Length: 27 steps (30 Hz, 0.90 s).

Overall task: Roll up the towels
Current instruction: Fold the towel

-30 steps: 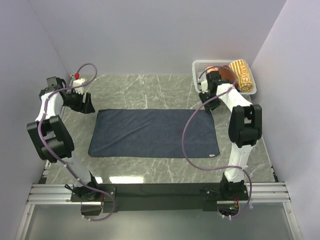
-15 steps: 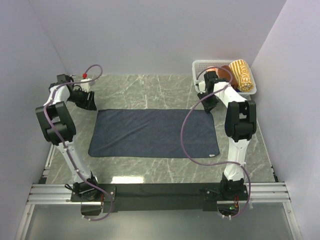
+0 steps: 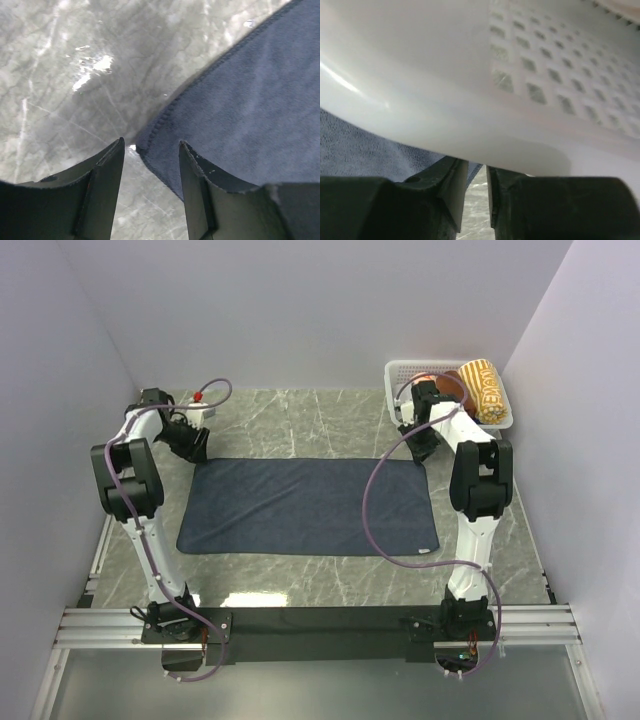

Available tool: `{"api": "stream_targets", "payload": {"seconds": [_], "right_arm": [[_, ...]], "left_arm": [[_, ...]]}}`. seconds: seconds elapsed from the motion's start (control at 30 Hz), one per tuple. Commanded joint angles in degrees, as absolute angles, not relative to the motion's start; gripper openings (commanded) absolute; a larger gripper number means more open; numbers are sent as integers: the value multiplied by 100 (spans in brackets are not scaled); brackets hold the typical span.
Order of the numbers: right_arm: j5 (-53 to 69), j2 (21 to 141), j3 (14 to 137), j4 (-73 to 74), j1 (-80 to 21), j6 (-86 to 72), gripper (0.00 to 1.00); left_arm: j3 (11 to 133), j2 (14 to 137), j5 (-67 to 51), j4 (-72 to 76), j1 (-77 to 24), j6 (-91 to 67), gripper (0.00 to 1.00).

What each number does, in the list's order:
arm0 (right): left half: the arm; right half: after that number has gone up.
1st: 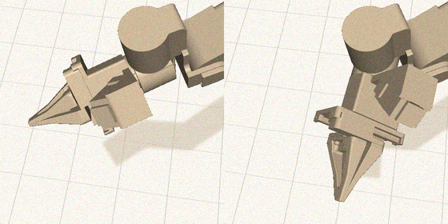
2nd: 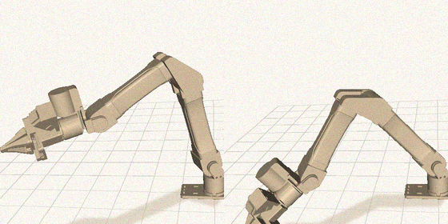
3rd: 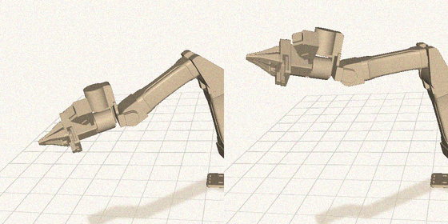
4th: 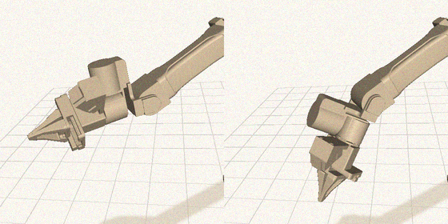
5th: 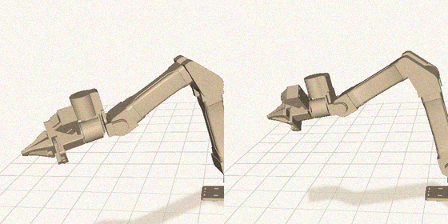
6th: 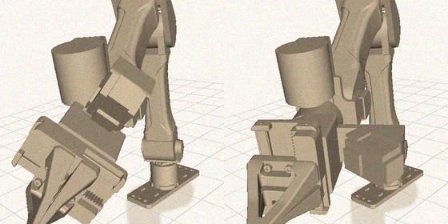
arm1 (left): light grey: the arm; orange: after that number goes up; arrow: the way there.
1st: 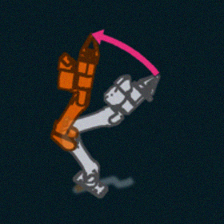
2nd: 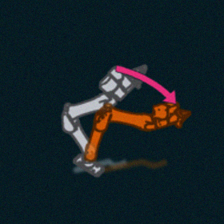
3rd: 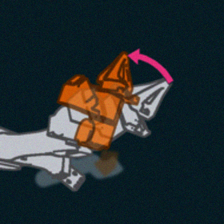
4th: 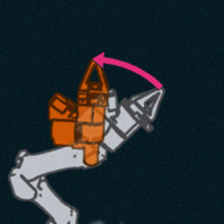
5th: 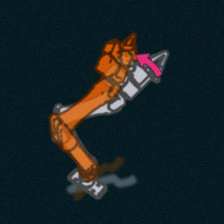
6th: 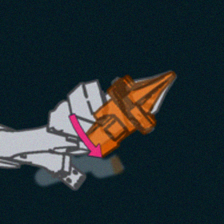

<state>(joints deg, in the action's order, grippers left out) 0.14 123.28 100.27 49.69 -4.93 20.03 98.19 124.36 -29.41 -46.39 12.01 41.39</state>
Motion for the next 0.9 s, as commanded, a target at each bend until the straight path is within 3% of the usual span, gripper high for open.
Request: {"api": "stream_targets", "payload": {"seconds": [0.0, 0.1, 0.43, 0.67, 0.87], "right_arm": [[-132, 12489, 10388, 5010, -466, 1995, 29], [-219, 12559, 10494, 5019, -466, 1978, 36], [-290, 12823, 10810, 5194, -466, 2057, 35], [-246, 12885, 10767, 5238, -457, 2118, 37], [-141, 12893, 10766, 5290, -448, 2136, 37]], "left_arm": [[10177, 12515, -2743, -4552, 1178, 4342, 53], [10283, 12647, -2716, -4684, 1160, 4386, 54], [10485, 12823, -2856, -4948, 1160, 4456, 38], [10599, 12902, -3076, -5115, 1142, 4517, 39], [10731, 12981, -3217, -5335, 1134, 4518, 46]]}}
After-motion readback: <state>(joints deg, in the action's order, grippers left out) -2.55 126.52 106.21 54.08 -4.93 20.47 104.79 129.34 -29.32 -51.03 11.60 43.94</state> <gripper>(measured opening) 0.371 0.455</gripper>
